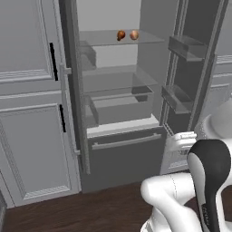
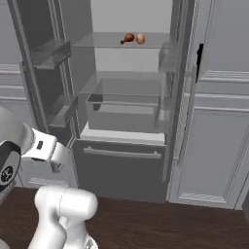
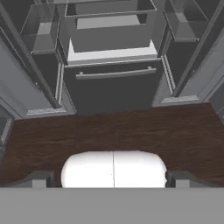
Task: Place one onion and one chicken drumstick in each tupperware on the nearby counter, to pack two identical lunches.
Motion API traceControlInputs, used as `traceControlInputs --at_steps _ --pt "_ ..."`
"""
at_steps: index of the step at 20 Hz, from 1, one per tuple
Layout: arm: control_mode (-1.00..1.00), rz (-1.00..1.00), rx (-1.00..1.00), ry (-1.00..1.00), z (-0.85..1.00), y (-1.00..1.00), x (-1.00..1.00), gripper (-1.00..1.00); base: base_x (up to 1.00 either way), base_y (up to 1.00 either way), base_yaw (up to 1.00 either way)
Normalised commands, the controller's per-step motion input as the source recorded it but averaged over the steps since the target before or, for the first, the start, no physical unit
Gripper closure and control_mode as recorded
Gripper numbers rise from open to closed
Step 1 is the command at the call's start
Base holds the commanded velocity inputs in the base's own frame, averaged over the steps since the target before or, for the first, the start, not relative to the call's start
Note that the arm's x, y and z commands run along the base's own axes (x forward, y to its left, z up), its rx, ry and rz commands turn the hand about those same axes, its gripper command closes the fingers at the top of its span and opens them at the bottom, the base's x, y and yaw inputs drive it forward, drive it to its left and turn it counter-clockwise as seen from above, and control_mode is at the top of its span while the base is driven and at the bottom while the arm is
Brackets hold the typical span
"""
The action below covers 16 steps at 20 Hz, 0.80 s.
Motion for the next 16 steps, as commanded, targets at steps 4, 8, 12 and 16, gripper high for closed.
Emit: traceControlInputs --at_steps 4,8,12,16 --pt "1.00 0.00 0.00 0.00 0.00 0.00 0.00 -1.00 0.38 -0.21 -0.15" --pt "1.00 0.00 0.00 0.00 0.00 0.00 0.00 -1.00 0.91 0.00 -0.02" --pt "1.00 0.00 0.00 0.00 0.00 0.00 0.00 -1.00 0.88 -0.16 -0.06" --pt "1.00 0.00 0.00 0.00 0.00 0.00 0.00 -1.00 0.87 -0.24 -0.07"
